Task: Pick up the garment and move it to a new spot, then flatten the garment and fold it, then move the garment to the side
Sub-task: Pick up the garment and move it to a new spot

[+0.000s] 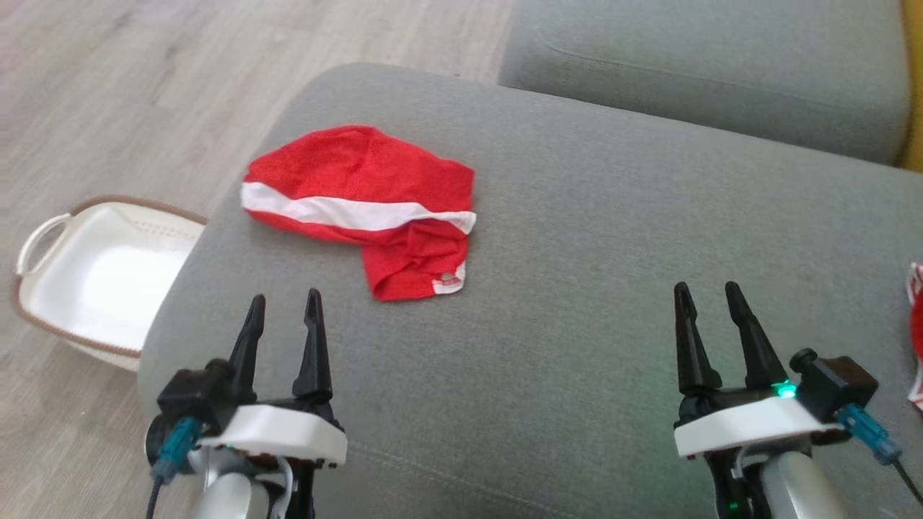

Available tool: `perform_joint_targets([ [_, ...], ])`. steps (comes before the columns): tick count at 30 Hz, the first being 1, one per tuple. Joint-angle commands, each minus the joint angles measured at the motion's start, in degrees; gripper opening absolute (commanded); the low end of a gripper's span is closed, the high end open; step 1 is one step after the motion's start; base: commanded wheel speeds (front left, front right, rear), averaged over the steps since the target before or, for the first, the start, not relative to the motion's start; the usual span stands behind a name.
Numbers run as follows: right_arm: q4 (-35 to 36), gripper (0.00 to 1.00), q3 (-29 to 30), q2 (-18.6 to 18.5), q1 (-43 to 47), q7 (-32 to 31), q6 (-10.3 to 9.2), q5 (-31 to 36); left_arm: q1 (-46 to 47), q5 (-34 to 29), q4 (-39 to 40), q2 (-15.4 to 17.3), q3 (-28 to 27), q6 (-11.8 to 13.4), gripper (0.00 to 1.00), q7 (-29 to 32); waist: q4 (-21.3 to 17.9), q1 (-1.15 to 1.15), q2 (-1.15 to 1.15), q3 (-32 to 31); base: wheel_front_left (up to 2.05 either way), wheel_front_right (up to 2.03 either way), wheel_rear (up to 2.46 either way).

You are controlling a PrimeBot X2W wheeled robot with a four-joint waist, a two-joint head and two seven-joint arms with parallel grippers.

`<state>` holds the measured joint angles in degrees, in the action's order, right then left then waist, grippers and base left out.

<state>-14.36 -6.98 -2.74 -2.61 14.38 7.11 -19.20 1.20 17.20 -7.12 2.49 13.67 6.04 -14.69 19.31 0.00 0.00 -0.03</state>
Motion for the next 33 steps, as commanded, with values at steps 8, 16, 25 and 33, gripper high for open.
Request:
perform_joint_targets([
  [8, 1.57, 1.00, -2.19, -0.14, -1.09, 0.62, 0.37, -1.12, 1.51, -0.72, 2.39, 0.39, -3.52, -0.21, 1.00, -0.31, 1.65, 0.00, 0.00, 0.24, 0.00, 0.00, 0.00],
  [16, 2.48, 1.00, -0.83, -0.14, -2.67, 0.62, 0.37, 0.33, 4.58, -1.30, 1.65, 0.40, -9.05, -0.98, 1.00, -0.31, -0.78, 0.00, 0.00, 4.23, 0.00, 0.00, 0.00],
  [25, 6.35, 1.00, 5.50, -0.14, -7.43, 0.17, 0.37, 5.72, 17.48, -2.72, -9.57, 6.36, -14.10, -4.45, 1.00, 0.56, -3.89, 0.00, 0.00, 13.90, 0.00, 0.00, 0.00],
  [33, 14.15, 1.00, 10.60, -0.14, -10.97, -3.35, 0.37, 9.64, 32.01, -2.12, -23.95, 13.97, -13.20, -9.37, 1.00, 11.18, -6.03, 0.00, 0.00, 21.58, 0.00, 0.00, 0.00],
])
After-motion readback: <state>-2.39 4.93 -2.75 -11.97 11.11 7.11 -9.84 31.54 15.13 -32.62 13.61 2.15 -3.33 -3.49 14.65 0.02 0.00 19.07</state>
